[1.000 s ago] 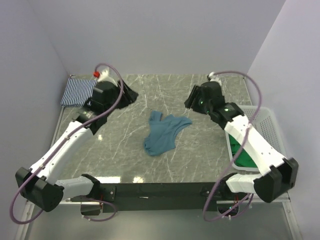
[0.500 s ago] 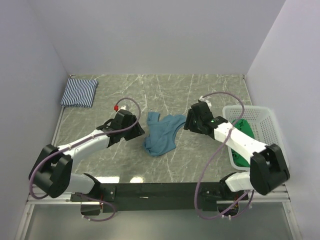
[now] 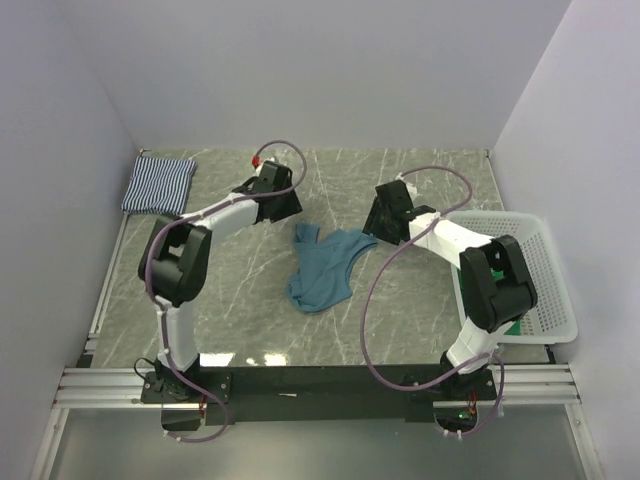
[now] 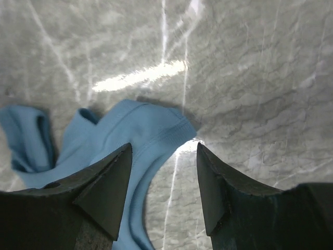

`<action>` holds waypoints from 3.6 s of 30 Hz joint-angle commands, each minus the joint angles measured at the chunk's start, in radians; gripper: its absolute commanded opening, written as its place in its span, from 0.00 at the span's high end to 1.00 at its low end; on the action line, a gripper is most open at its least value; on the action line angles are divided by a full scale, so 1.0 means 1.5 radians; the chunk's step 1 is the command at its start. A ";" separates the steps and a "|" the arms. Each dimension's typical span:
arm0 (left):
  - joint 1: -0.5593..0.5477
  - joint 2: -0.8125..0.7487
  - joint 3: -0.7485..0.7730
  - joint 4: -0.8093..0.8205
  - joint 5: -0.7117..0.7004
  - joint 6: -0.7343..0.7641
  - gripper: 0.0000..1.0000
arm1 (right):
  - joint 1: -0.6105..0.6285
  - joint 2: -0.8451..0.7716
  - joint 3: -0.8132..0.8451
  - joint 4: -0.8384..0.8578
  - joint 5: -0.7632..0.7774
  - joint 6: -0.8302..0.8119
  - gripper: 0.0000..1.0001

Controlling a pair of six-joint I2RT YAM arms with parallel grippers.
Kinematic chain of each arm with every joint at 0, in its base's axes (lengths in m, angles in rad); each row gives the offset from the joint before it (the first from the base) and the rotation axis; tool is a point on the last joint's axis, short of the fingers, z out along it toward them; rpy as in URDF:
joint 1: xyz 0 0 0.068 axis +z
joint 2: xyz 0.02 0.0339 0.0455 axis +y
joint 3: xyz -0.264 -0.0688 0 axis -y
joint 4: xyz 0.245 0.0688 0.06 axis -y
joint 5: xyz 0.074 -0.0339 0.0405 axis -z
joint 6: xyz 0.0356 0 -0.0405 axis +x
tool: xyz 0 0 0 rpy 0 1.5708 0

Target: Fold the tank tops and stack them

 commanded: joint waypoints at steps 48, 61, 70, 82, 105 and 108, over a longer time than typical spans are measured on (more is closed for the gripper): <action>0.024 -0.390 0.091 -0.195 -0.124 0.075 0.99 | 0.046 -0.315 0.167 -0.113 0.060 -0.098 1.00; -0.013 -0.619 0.199 -0.269 -0.076 0.102 1.00 | 0.068 -0.559 0.303 -0.152 -0.077 -0.162 1.00; -0.012 -0.578 0.219 -0.250 -0.105 0.117 0.99 | 0.069 -0.540 0.296 -0.141 -0.062 -0.179 1.00; 0.159 -0.164 0.138 -0.025 0.052 0.070 0.79 | -0.050 -0.055 0.280 0.028 -0.125 -0.163 0.61; 0.166 -0.465 -0.376 -0.006 -0.019 -0.130 0.73 | 0.082 -0.264 -0.161 -0.023 -0.039 0.004 0.47; 0.164 -0.360 -0.337 0.002 0.025 -0.108 0.85 | 0.082 -0.172 -0.098 -0.026 -0.032 0.000 0.48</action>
